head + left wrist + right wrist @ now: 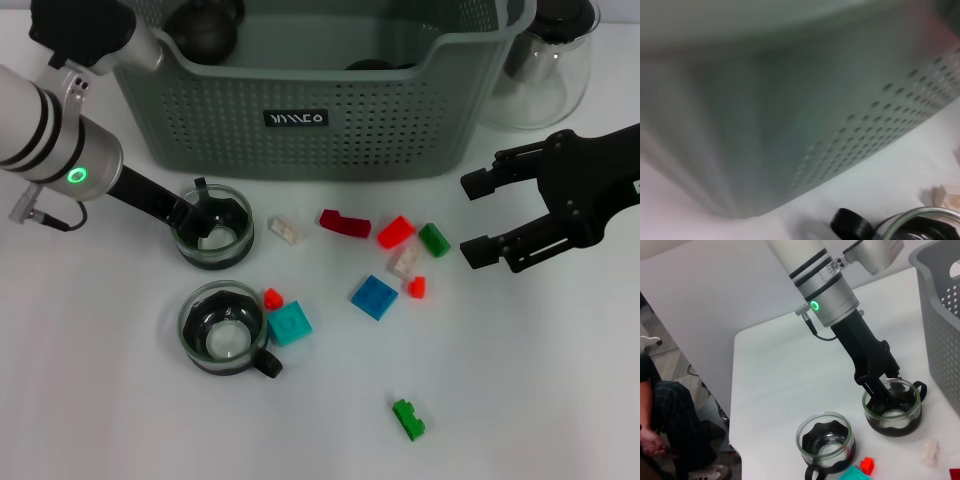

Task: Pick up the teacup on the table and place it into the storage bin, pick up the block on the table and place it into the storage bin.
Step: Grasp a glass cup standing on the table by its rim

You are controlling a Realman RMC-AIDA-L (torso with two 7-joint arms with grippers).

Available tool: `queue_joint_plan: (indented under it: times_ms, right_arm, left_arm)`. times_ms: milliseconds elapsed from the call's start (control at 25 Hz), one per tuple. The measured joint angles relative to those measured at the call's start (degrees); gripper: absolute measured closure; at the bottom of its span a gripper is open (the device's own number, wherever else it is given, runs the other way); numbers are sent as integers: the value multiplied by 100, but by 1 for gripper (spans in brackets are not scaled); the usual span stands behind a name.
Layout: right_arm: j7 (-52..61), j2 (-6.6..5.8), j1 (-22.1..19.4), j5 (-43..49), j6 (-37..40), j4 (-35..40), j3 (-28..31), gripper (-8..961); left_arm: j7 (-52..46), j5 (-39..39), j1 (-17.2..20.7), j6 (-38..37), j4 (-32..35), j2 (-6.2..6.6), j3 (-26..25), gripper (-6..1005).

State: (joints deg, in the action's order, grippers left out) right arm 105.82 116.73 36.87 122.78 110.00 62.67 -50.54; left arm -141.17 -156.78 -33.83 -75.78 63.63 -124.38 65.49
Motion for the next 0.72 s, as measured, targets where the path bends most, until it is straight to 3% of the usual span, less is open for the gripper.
queue_joint_plan:
  times_ms: [160,360,480,720]
  right_arm:
    - [0,8,4,0,0,0,0,21]
    - [-34,16,3,0,-2,0,1,22]
    - [-44,12,-1,-1,-3,0,7,22]
    - [-88,-1,4,-8,-7,0,9,23]
  left_arm:
    - [-127,-75,0,52,-6,-5,50,394]
    - [-188,-88,-11,63,-45,-7,61,574]
    - [-231,-116,-11,91,-45,-7,113,802]
    - [-394,-214,17,129,32,-15,193,942]
